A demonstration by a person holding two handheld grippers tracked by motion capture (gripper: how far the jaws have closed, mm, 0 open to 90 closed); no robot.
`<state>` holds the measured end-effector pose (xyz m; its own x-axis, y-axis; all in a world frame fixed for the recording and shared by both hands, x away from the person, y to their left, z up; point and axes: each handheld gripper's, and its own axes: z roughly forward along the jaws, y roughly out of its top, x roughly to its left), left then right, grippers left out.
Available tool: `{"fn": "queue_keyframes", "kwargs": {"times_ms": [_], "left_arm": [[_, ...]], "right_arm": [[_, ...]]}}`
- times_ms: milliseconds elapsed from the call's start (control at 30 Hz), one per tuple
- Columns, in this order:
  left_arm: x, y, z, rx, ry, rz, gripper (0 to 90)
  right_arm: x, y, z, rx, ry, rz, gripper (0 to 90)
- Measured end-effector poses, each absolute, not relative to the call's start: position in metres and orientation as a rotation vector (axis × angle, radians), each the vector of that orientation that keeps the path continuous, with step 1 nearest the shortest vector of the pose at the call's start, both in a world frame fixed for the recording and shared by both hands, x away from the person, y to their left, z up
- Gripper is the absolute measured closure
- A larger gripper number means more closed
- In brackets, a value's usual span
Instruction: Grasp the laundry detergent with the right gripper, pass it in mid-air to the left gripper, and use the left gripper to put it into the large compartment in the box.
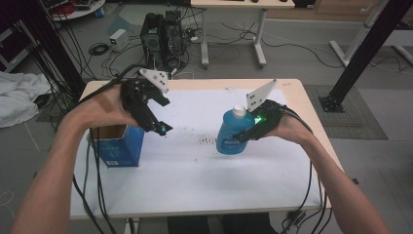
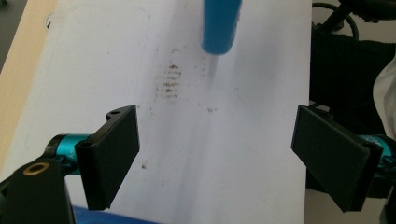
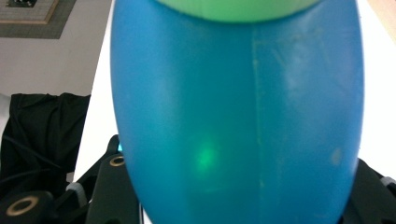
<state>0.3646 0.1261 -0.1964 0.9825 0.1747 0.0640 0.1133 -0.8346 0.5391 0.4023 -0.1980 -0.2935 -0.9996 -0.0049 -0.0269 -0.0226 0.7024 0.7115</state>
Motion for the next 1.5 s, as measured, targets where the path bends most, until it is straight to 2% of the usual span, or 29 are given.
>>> {"fn": "queue_keyframes", "kwargs": {"times_ms": [267, 633, 667, 867, 1333, 1500], "left_arm": [[0.374, 0.074, -0.200, 2.620, 0.109, 0.109, 15.4], [0.379, 0.034, -0.217, 2.624, 0.111, 0.087, 15.4], [0.382, 0.030, -0.218, 2.655, 0.070, 0.085, 15.4], [0.383, 0.018, -0.231, 2.655, 0.141, 0.086, 15.4], [0.384, 0.004, -0.246, 2.661, 0.142, 0.074, 15.6], [0.385, 0.003, -0.248, 2.661, 0.145, 0.060, 19.7]], "right_arm": [[0.401, -0.180, -0.301, -0.005, 2.903, 1.184, 45.9], [0.400, -0.165, -0.308, -0.034, 2.927, 1.177, 45.9], [0.400, -0.162, -0.310, -0.042, 2.925, 1.169, 45.9], [0.400, -0.160, -0.311, -0.052, 2.915, 1.180, 45.9], [0.400, -0.158, -0.313, -0.042, 2.924, 1.159, 45.8], [0.400, -0.155, -0.316, -0.045, 2.926, 1.164, 45.8]]}}
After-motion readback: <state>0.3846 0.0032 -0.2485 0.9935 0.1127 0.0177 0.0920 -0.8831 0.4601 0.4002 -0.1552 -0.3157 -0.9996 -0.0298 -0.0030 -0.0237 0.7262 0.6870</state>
